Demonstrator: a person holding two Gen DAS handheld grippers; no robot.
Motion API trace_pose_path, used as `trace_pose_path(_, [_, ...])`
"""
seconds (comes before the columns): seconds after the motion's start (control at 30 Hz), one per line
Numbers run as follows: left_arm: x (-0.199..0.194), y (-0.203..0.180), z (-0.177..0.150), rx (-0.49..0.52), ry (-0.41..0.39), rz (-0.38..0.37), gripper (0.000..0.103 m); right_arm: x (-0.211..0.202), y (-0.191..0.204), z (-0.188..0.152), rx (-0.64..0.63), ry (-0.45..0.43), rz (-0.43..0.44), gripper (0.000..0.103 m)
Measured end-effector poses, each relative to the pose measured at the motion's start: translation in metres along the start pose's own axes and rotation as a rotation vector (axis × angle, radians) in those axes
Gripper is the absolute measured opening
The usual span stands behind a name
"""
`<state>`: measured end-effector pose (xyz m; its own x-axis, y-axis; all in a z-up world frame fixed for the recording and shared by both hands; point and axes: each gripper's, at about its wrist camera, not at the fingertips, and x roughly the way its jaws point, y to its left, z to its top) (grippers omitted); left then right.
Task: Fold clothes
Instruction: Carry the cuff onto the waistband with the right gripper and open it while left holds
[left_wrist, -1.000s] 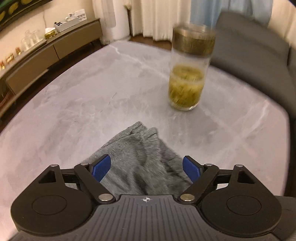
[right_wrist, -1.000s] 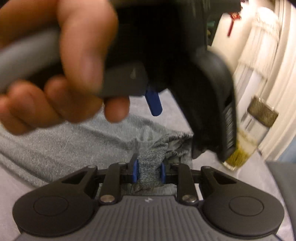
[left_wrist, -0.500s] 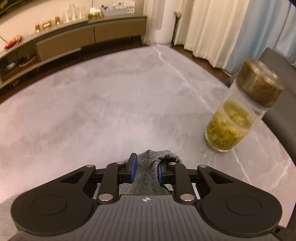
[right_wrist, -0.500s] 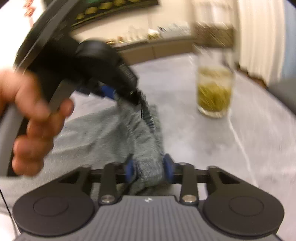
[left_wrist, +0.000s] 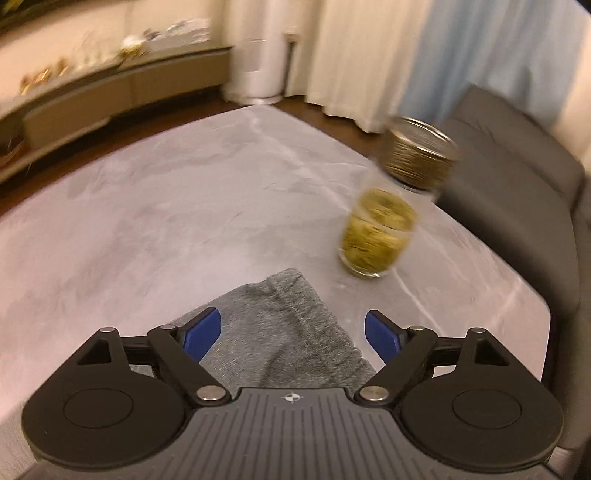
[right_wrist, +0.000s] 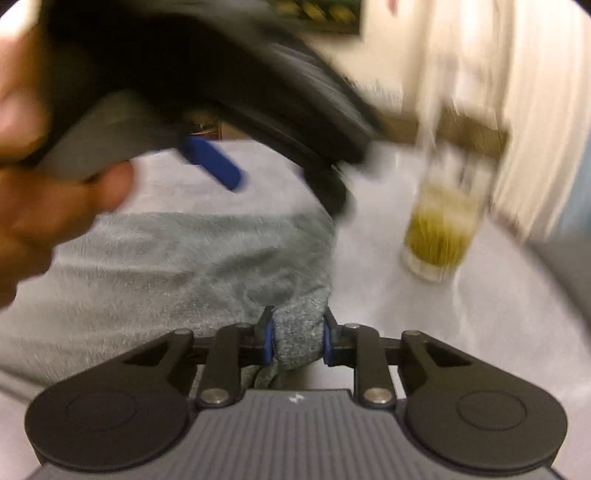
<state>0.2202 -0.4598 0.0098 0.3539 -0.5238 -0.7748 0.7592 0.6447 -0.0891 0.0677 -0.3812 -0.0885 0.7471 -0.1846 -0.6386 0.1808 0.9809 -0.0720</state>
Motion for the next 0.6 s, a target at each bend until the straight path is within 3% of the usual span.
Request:
trace_pose_path(0.2, [0.032,-0.016,-0.010,0.136,0.124,0.029,0.087,-0.017,0.047,-0.007,-0.290,-0.123,-0.121,0.021])
trace_pose_path(0.23, [0.038,-0.015,-0.011,0.145,0.140,0.043,0.083,-0.018,0.051,-0.008,-0.310,-0.129,-0.118,0.021])
trace_pose_path(0.27, [0.045,-0.014,-0.013,0.152,0.156,0.057,0.071,-0.019,0.055,-0.010,-0.329,-0.134,-0.116,0.021])
trace_pose_path(0.4, [0.056,0.000,-0.014,0.088,0.173,0.063,0.070,-0.018,0.055,-0.010,-0.322,-0.124,-0.100,0.025])
trace_pose_path(0.43, [0.056,0.004,-0.012,0.063,0.165,0.074,0.070,-0.017,0.047,-0.008,-0.277,-0.110,-0.083,0.028])
trace_pose_path(0.5, [0.053,0.014,-0.008,0.010,0.145,0.102,0.071,-0.017,0.026,-0.003,-0.151,-0.089,-0.044,0.052])
trace_pose_path(0.53, [0.052,0.019,-0.006,-0.016,0.134,0.116,0.071,-0.017,0.013,-0.001,-0.078,-0.084,-0.022,0.072])
trace_pose_path(0.6, [0.048,0.030,-0.004,-0.084,0.105,0.101,0.070,-0.015,-0.013,0.001,0.057,-0.078,0.016,0.078])
